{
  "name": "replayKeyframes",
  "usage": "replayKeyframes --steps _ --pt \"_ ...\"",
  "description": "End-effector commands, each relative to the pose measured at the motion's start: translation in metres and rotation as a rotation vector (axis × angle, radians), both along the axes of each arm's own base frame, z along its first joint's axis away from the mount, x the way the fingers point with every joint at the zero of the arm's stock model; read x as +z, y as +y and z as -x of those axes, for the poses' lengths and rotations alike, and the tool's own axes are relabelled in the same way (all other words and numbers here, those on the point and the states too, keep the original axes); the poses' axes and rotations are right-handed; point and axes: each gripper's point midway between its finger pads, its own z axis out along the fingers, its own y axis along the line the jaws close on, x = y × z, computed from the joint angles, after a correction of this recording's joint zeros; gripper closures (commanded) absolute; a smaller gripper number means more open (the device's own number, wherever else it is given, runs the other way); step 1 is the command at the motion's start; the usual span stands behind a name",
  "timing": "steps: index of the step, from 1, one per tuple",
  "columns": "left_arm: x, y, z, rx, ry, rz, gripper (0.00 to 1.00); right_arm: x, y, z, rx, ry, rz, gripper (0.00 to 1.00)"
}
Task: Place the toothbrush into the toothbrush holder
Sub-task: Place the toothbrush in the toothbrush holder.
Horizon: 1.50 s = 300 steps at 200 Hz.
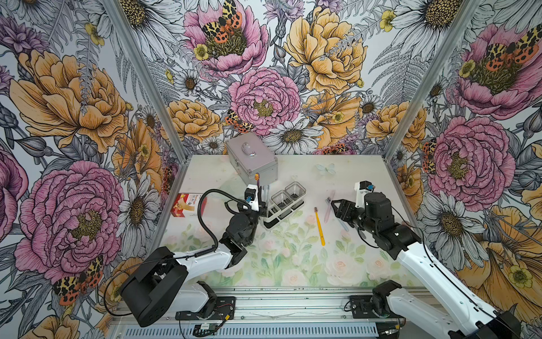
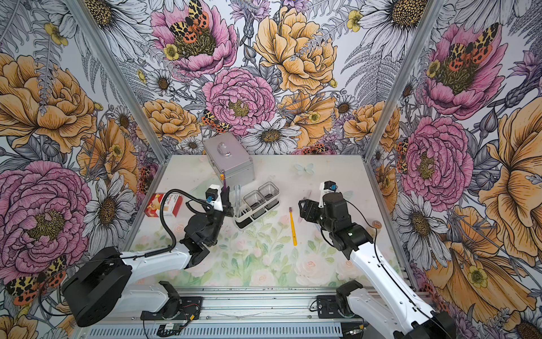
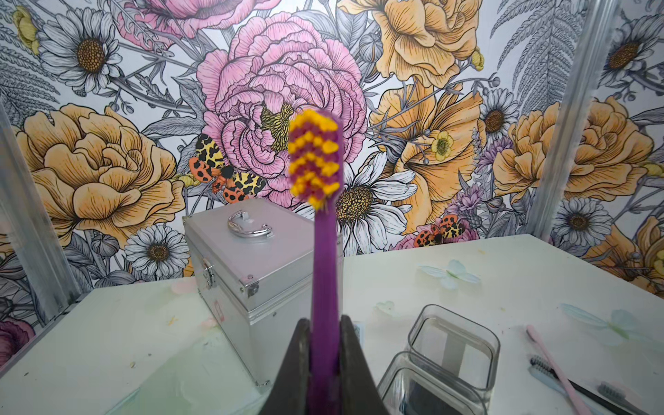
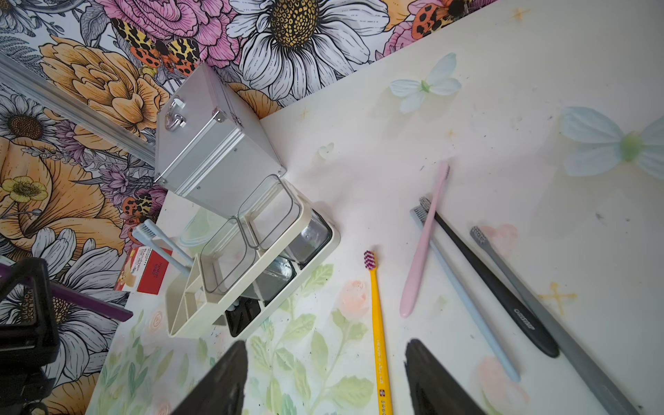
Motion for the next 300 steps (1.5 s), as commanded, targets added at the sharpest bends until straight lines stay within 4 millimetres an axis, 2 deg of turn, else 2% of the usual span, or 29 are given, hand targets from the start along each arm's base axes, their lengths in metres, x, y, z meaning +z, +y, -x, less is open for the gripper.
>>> replayKeyframes --steps 1,37,88,258,290,300 --pt "0.004 -0.004 0.0 -0.035 -0.025 0.065 1.0 -0.002 -0.002 0.001 0.008 -0.001 0.012 0.3" --pt "0.001 -0.012 0.0 -0.074 -0.018 0.085 1.0 -0.008 0.0 0.0 0.013 0.019 0.011 0.3" --pt "-0.012 -0.017 -0.006 -0.076 -0.005 0.081 1.0 -0.013 0.0 0.0 0.01 0.032 0.017 0.3" --pt "-0.043 -0.029 -0.015 -0.089 -0.029 0.05 1.0 -0.014 0.004 -0.008 0.028 0.044 0.034 0.29" --pt "-0.043 -0.032 -0.016 -0.087 -0.033 0.031 1.0 -0.014 0.002 -0.007 0.024 0.04 0.033 0.29" --pt "-0.043 -0.033 -0.015 -0.083 -0.035 0.021 0.96 -0.014 0.002 -0.006 0.024 0.042 0.032 0.29"
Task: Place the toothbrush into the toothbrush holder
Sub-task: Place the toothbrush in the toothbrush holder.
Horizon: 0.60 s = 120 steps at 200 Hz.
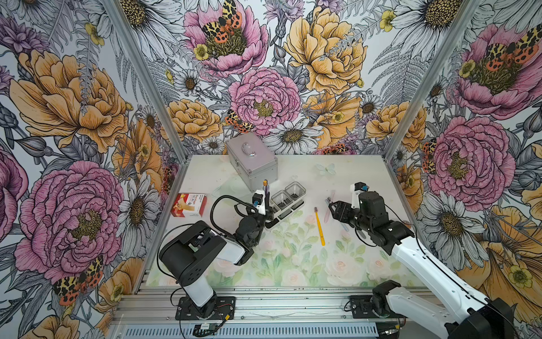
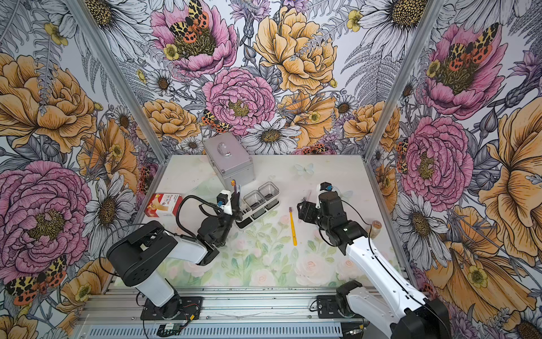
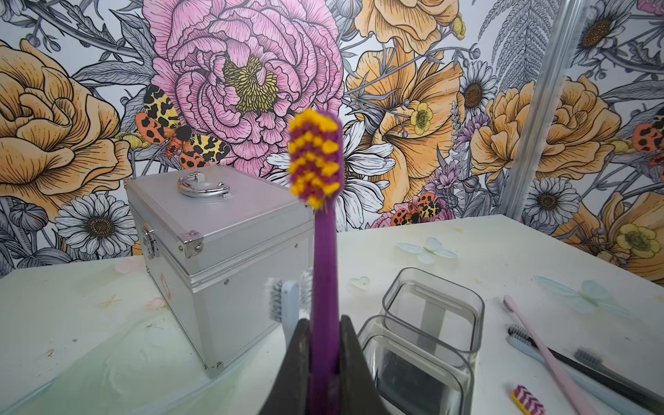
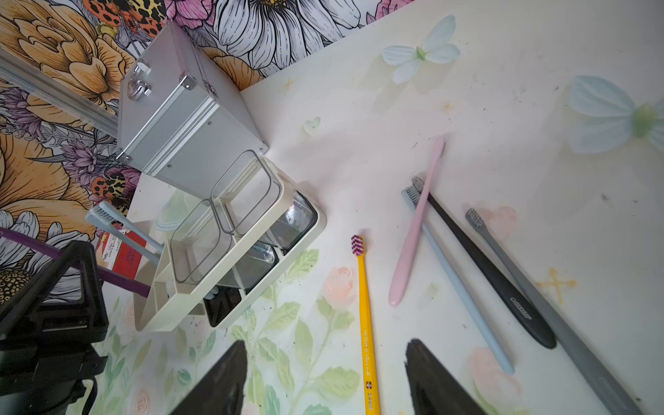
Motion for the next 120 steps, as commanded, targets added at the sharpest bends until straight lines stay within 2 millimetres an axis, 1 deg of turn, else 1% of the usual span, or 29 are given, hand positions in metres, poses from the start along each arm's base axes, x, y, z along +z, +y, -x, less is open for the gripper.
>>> replayKeyframes --steps 1,11,24,50,73,93,99,120 --pt "0.0112 -0.0036 0.003 -0.006 -0.048 -0.007 0.96 0.0088 0.0 -0.0009 0.008 -0.024 -0.006 0.29" --pt "0.0127 -0.0047 0.0041 -0.007 -0.054 -0.014 0.93 0.0086 -0.0002 -0.001 0.007 -0.024 -0.005 0.29" --pt "0.0131 -0.0047 0.0053 -0.001 -0.057 -0.026 0.85 0.0074 -0.0005 -0.0012 0.007 -0.021 -0.004 0.29" --pt "0.0141 -0.005 0.0064 0.001 -0.061 -0.027 0.83 0.0082 -0.0005 -0.0023 0.006 -0.021 -0.003 0.29" --pt "0.0136 -0.0046 0.0076 0.004 -0.065 -0.027 0.76 0.0082 -0.0002 -0.0025 0.008 -0.021 -0.002 0.29" --pt "0.0134 -0.005 0.008 0.01 -0.07 -0.034 0.73 0.007 -0.0001 -0.0018 0.011 -0.019 -0.002 0.29" --pt "0.0137 -0.0049 0.0079 0.011 -0.071 -0.036 0.71 0.0061 -0.0003 -0.0014 0.01 -0.016 -0.001 0.29" --pt "0.012 -0.0059 0.0079 0.013 -0.069 -0.043 0.71 0.0055 -0.0005 -0.0013 0.01 -0.015 -0.001 0.29"
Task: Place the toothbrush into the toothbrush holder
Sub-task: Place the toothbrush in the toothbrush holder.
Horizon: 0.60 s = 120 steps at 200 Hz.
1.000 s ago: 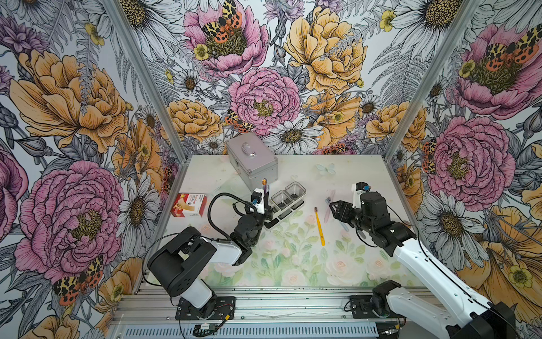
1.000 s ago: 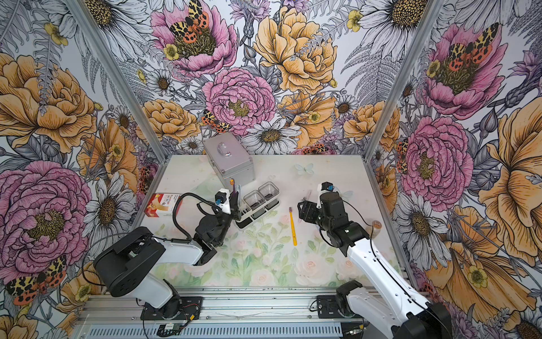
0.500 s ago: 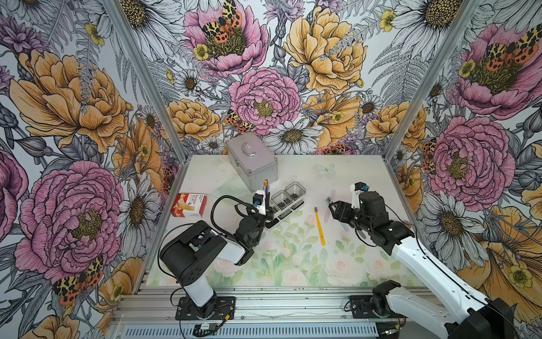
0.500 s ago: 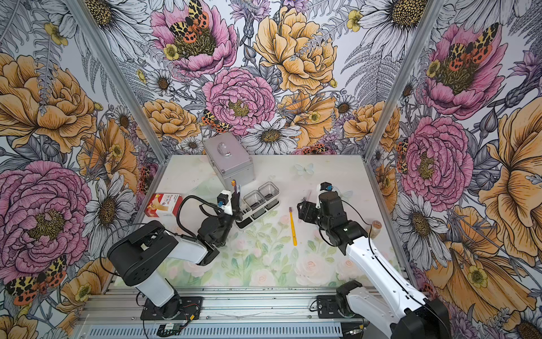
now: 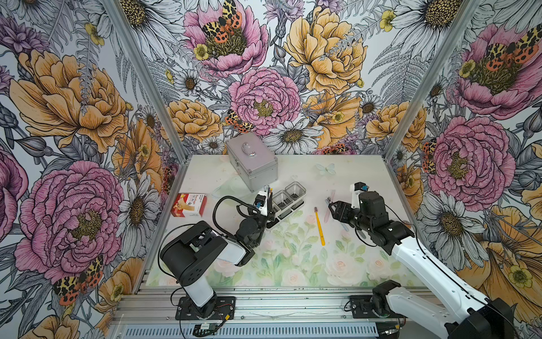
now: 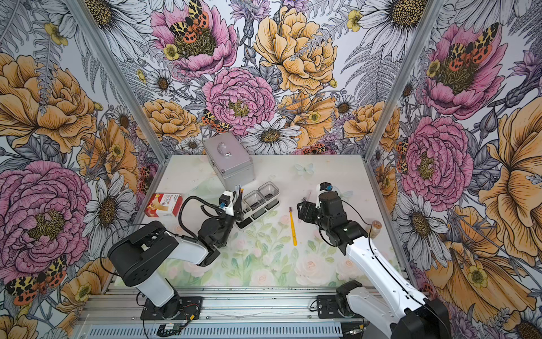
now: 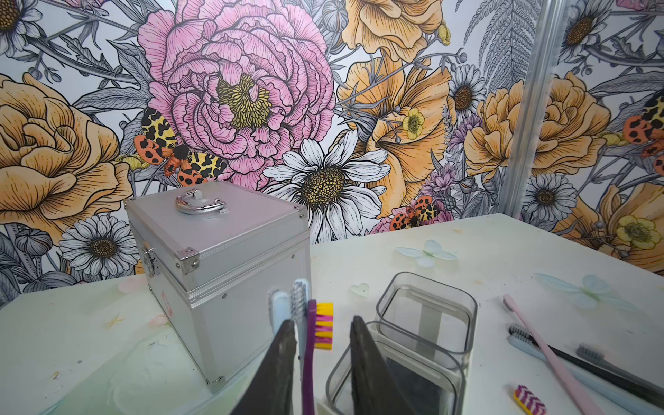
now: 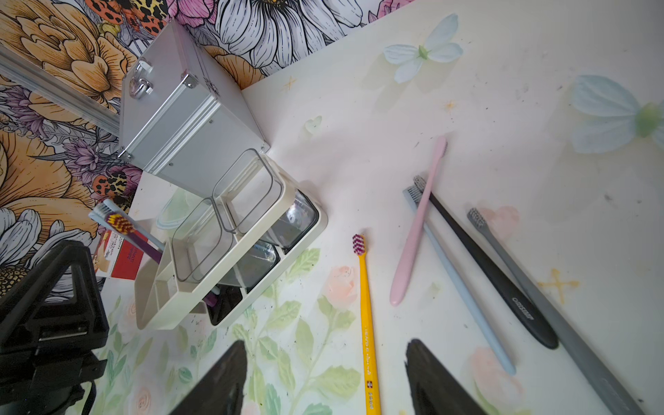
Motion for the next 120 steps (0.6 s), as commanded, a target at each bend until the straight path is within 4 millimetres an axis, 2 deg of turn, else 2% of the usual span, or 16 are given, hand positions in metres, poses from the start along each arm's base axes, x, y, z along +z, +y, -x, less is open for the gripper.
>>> replayKeyframes --steps 1,41,60,80,99,120 --pt "0.003 0.003 0.001 0.03 -0.023 -0.003 0.71 0.005 0.0 -0.001 0.007 -0.015 0.001 0.29" --pt "0.012 0.001 0.006 0.028 -0.046 -0.016 0.7 0.007 -0.001 -0.001 0.006 -0.022 0.0 0.29" --pt "0.019 -0.008 0.014 0.02 -0.07 -0.044 0.68 0.007 -0.002 -0.002 0.004 -0.024 0.006 0.29" --pt "0.03 -0.019 0.026 0.033 -0.102 -0.088 0.35 0.004 -0.003 -0.002 0.001 -0.012 0.01 0.29" --pt "0.04 -0.032 0.041 0.039 -0.124 -0.131 0.3 -0.004 -0.003 -0.003 -0.002 0.016 0.016 0.29" --pt "0.041 -0.052 0.052 0.001 -0.065 -0.178 0.27 -0.02 -0.005 -0.006 -0.002 0.09 0.048 0.3"
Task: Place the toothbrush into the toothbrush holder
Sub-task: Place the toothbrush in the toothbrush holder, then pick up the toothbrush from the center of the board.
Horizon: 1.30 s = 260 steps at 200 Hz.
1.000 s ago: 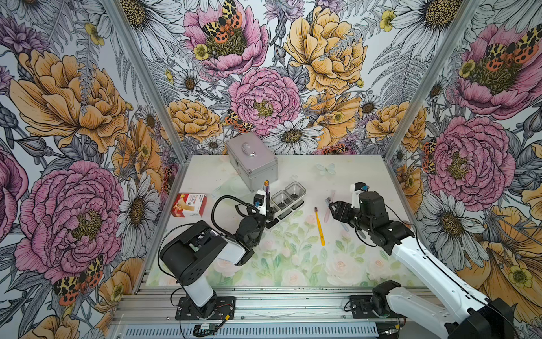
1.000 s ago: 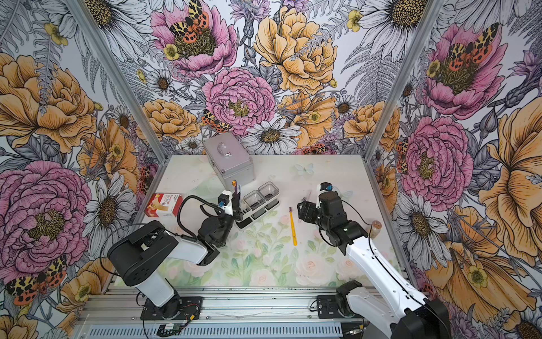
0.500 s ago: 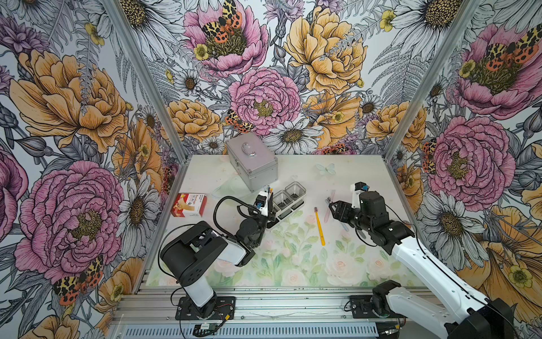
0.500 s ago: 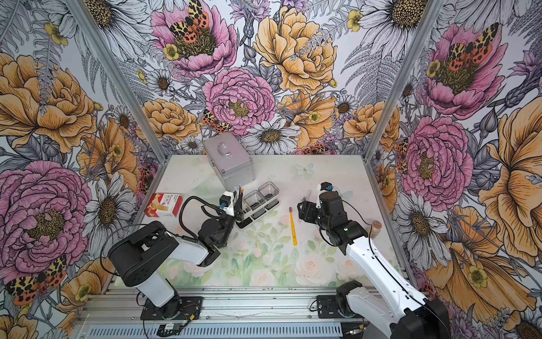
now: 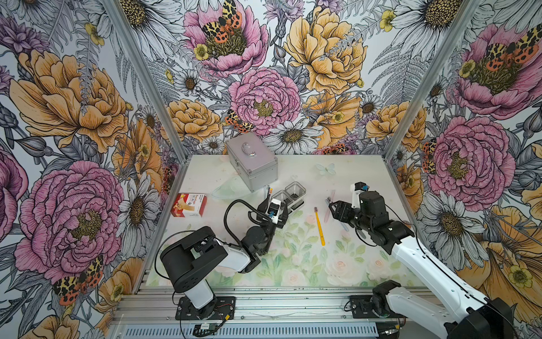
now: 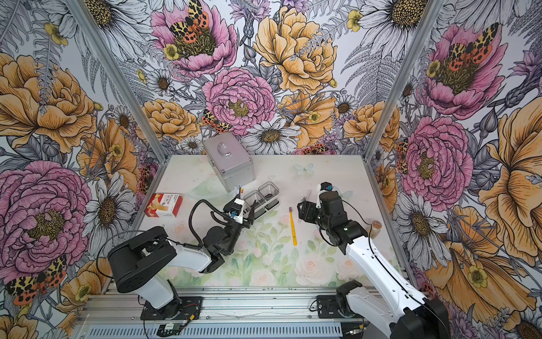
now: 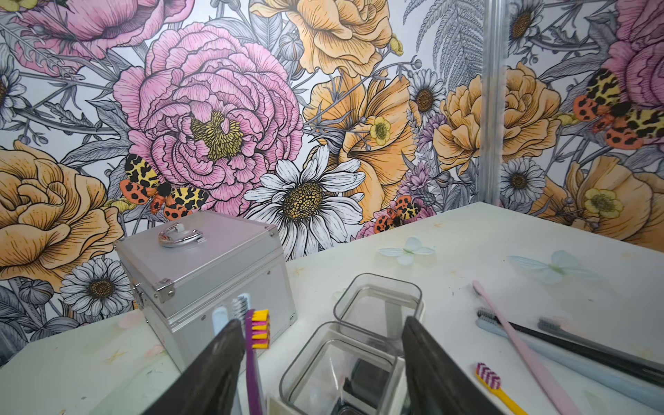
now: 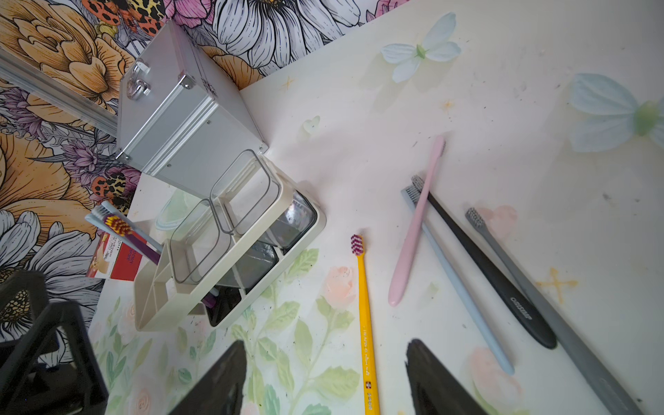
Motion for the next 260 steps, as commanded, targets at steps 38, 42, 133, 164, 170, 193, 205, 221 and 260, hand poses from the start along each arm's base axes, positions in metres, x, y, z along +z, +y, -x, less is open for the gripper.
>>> replayKeyframes --steps 38,42,133,164,170,193,205,221,260 --pt "0.009 -0.036 0.027 -0.154 0.258 -0.041 0.26 -0.043 -0.004 -0.014 0.026 0.198 0.112 0.36" --pt "0.01 -0.038 0.029 -0.174 0.277 -0.037 0.26 -0.045 -0.005 -0.016 0.025 0.207 0.119 0.36" --pt "-0.005 -0.046 0.047 -0.273 0.45 -0.09 0.31 -0.099 -0.014 -0.092 -0.044 0.373 0.164 0.62" --pt "-0.02 -0.052 0.045 -0.283 0.492 -0.097 0.32 -0.113 -0.014 -0.103 -0.056 0.403 0.174 0.61" --pt "-0.023 -0.053 0.044 -0.282 0.501 -0.096 0.33 -0.115 -0.014 -0.104 -0.057 0.406 0.178 0.61" --pt "-0.026 -0.055 0.041 -0.295 0.518 -0.078 0.33 -0.124 -0.017 -0.105 -0.067 0.422 0.198 0.61" --pt "-0.023 -0.055 0.04 -0.297 0.518 -0.059 0.33 -0.129 -0.018 -0.107 -0.069 0.431 0.204 0.61" --pt "-0.023 -0.055 0.04 -0.304 0.518 -0.051 0.33 -0.134 -0.018 -0.111 -0.076 0.44 0.213 0.63" --pt "-0.026 -0.054 0.039 -0.308 0.525 -0.051 0.33 -0.144 -0.018 -0.125 -0.091 0.453 0.219 0.66"
